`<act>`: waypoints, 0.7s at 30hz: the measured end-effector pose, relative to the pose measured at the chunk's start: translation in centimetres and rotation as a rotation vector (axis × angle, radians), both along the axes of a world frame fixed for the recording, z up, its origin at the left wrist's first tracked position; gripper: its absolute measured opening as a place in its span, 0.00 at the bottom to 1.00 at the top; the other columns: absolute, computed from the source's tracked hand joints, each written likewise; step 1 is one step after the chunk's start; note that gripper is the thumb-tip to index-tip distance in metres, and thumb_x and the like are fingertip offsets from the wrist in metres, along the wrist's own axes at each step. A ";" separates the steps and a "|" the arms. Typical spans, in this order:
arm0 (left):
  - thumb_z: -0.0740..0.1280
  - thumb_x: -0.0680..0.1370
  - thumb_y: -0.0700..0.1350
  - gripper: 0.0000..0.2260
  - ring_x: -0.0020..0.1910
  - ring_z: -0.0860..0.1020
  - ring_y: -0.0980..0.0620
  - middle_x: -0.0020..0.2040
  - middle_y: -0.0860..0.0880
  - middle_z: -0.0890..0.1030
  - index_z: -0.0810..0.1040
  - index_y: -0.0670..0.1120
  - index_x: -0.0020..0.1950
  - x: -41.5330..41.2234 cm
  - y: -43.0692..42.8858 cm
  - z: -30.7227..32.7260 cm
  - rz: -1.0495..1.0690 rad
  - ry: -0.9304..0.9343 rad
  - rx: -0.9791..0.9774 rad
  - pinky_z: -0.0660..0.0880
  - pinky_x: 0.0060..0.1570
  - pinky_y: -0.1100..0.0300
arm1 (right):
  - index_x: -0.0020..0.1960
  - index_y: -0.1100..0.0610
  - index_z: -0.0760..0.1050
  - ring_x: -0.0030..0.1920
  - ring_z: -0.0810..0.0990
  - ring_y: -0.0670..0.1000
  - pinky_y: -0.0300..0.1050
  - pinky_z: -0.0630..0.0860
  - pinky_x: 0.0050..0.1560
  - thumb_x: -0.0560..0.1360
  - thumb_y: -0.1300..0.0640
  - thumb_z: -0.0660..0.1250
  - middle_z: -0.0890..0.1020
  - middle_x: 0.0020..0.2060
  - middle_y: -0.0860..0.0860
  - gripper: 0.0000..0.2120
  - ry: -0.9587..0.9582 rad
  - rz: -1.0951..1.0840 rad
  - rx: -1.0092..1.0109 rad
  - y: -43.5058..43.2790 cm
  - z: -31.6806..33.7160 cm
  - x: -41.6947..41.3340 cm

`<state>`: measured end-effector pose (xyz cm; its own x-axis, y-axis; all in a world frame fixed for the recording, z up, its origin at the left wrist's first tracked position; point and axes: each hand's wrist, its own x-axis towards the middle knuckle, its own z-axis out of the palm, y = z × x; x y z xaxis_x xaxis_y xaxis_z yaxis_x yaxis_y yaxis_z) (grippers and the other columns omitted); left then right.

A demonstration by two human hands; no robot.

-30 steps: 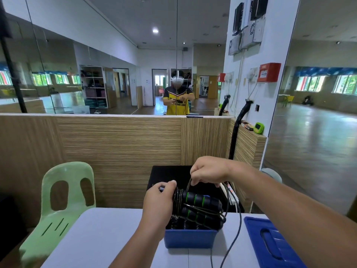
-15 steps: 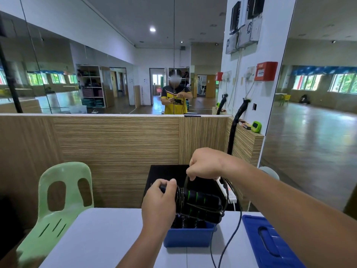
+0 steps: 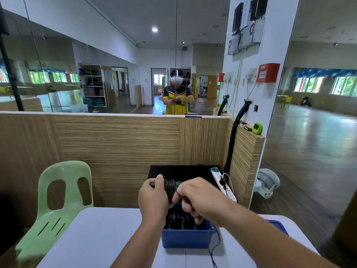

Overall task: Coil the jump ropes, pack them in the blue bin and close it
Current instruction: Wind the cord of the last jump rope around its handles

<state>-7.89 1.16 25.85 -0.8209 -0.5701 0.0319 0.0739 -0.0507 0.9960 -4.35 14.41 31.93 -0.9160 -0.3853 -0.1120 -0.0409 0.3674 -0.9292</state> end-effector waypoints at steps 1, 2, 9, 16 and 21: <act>0.65 0.78 0.54 0.15 0.35 0.76 0.45 0.32 0.47 0.78 0.76 0.44 0.39 -0.1 0.1 0.2 0.011 0.015 0.011 0.77 0.40 0.48 | 0.45 0.57 0.80 0.24 0.68 0.48 0.40 0.70 0.25 0.80 0.58 0.57 0.75 0.27 0.52 0.14 -0.007 0.005 -0.035 -0.1 -0.9 0.2; 0.65 0.80 0.52 0.15 0.34 0.74 0.46 0.32 0.47 0.77 0.76 0.43 0.39 -0.2 0.1 0.3 0.019 0.030 0.018 0.74 0.40 0.50 | 0.46 0.58 0.80 0.23 0.69 0.49 0.41 0.72 0.26 0.81 0.57 0.57 0.78 0.28 0.53 0.13 -0.008 0.011 -0.065 -0.1 -1.7 0.5; 0.65 0.78 0.55 0.16 0.34 0.74 0.46 0.31 0.48 0.76 0.73 0.45 0.36 -0.4 0.6 0.6 0.020 0.020 0.049 0.74 0.39 0.47 | 0.47 0.69 0.73 0.24 0.75 0.53 0.44 0.75 0.29 0.84 0.55 0.61 0.84 0.35 0.62 0.16 0.076 -0.074 -0.154 0.0 -5.9 1.4; 0.64 0.81 0.52 0.16 0.34 0.69 0.47 0.34 0.43 0.71 0.72 0.42 0.40 0.1 1.3 1.0 -0.056 0.019 0.144 0.70 0.37 0.51 | 0.42 0.59 0.77 0.29 0.78 0.56 0.47 0.79 0.33 0.85 0.54 0.60 0.85 0.34 0.59 0.16 0.088 -0.091 -0.266 0.1 -8.2 1.2; 0.65 0.78 0.54 0.16 0.36 0.74 0.44 0.35 0.43 0.75 0.74 0.43 0.38 0.0 1.2 0.7 -0.116 -0.018 0.240 0.76 0.37 0.48 | 0.45 0.61 0.78 0.30 0.80 0.55 0.46 0.80 0.35 0.85 0.53 0.60 0.84 0.37 0.61 0.16 -0.004 0.038 -0.275 1.2 -8.7 0.0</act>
